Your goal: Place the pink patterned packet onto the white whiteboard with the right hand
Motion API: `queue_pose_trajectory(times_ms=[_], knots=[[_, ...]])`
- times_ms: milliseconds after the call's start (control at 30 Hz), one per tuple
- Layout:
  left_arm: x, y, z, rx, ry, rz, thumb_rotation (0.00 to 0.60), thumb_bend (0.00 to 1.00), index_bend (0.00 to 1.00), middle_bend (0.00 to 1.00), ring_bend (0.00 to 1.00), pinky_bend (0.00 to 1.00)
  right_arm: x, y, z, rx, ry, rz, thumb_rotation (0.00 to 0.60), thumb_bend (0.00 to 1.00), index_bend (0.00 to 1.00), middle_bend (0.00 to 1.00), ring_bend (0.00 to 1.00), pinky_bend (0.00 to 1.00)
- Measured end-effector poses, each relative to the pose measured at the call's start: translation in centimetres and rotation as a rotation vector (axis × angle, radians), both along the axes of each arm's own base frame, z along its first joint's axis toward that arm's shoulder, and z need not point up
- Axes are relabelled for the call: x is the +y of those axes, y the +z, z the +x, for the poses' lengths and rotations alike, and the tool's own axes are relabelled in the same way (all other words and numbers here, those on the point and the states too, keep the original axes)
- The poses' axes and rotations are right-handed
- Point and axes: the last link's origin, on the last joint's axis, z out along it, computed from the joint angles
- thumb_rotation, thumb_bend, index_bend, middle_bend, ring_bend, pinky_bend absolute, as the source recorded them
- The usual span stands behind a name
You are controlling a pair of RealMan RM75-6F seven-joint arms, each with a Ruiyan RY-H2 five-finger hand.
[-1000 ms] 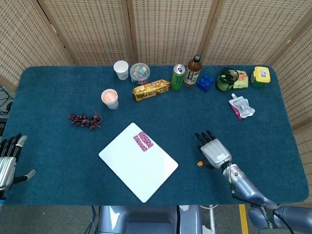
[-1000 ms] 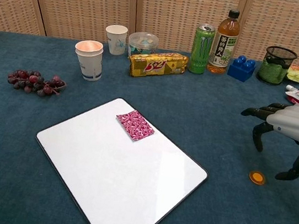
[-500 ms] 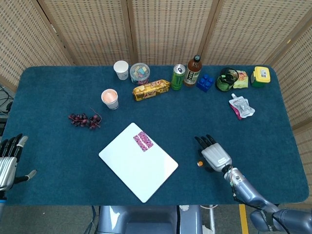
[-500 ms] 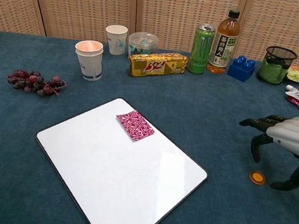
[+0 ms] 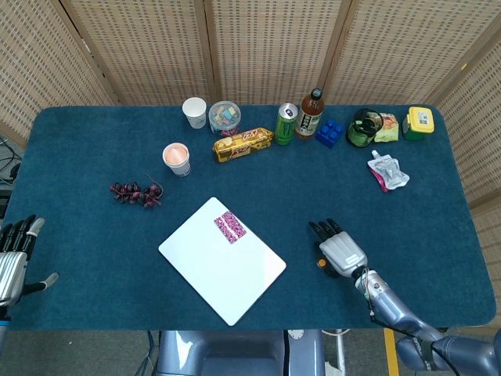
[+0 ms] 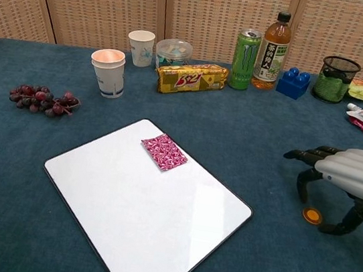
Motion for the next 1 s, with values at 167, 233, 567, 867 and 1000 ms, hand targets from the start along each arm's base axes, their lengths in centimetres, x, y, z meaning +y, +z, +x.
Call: queue_pose_trajectory(times_ms=[167,233,567,867,1000], knots=[[0.0,0.0,0.0,0.001,0.0,0.0,0.6,0.0,0.0,0.0,0.0,0.0,0.1,-0.3,0.2,0.002,0.004,0.009,0.6,0.29,0.42,0.0,0.0,0.0],[0.0,0.0,0.0,0.001,0.0,0.0,0.6,0.0,0.0,0.0,0.0,0.0,0.1,-0.3,0.1,0.007,0.002,0.01,0.6,0.31,0.43,0.0,0.0,0.0],[0.0,0.0,0.0,0.0,0.001,-0.001,0.6,0.0,0.0,0.0,0.0,0.0,0.1,-0.5,0.0,0.013,-0.015,0.023,0.6,0.35,0.55,0.0,0.0,0.0],[0.0,0.1,0.0,-0.004,-0.001,0.001,0.6,0.0,0.0,0.0,0.0,0.0,0.4,-0.7,0.8,-0.03,-0.022,0.034,0.6,0.36,0.58,0.0,0.0,0.0],[0.0,0.1,0.0,-0.006,-0.001,0.001,0.6,0.0,0.0,0.0,0.0,0.0,0.2,-0.7,1.3,-0.048,-0.024,0.035,0.6,0.36,0.58,0.0,0.0,0.0]])
